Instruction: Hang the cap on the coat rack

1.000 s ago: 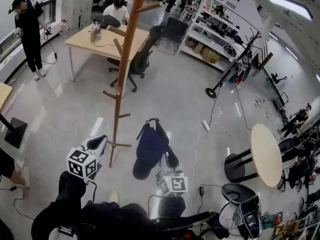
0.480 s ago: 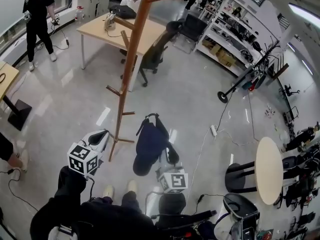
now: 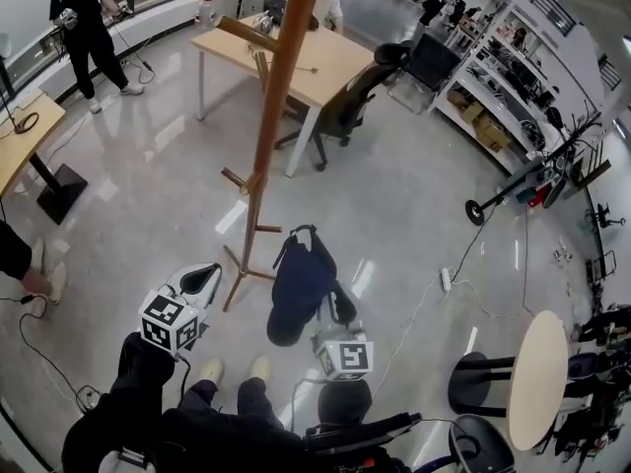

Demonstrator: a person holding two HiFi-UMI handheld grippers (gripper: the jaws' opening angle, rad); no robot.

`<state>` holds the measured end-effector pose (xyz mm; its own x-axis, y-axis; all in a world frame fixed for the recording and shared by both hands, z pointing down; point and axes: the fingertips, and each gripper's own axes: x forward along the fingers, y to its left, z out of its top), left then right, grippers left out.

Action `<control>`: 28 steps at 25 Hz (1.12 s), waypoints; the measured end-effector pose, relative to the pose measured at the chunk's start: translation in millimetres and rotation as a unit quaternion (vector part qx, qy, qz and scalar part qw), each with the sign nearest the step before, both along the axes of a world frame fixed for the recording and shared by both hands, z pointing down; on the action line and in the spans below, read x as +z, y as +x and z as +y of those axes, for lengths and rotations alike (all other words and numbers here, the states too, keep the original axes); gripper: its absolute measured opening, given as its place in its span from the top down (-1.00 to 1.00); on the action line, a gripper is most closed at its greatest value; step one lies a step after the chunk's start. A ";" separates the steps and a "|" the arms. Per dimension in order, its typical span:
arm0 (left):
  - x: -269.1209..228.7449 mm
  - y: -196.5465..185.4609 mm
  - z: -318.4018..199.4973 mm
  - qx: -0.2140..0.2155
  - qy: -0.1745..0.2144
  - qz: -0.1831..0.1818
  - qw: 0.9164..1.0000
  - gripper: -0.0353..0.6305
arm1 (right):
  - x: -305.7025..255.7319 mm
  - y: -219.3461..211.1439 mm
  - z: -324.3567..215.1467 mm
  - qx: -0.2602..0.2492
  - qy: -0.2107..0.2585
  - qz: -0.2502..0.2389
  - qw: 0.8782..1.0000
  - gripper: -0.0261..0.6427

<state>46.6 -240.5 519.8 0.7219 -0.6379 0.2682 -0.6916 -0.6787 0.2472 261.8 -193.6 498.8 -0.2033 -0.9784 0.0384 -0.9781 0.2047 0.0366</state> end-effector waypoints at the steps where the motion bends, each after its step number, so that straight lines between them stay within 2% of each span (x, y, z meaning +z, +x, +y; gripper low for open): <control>1: 3.6 -0.7 0.6 -0.006 -0.001 -0.003 1.000 0.89 | 4.9 -0.2 -2.5 -0.006 -0.003 -0.001 1.000 0.69; 9: 31.9 -4.1 -14.8 -0.033 -0.015 -0.016 0.999 0.89 | 50.0 -2.5 -33.5 -0.033 -0.034 -0.020 0.999 0.69; 15: 41.7 -0.3 -39.2 -0.033 -0.027 -0.014 0.999 0.89 | 74.5 -3.9 -61.4 -0.034 -0.051 -0.033 0.998 0.69; 28: 62.4 7.0 -45.1 -0.022 -0.048 -0.021 0.998 0.89 | 129.3 -14.1 -78.7 -0.047 -0.094 -0.042 0.994 0.69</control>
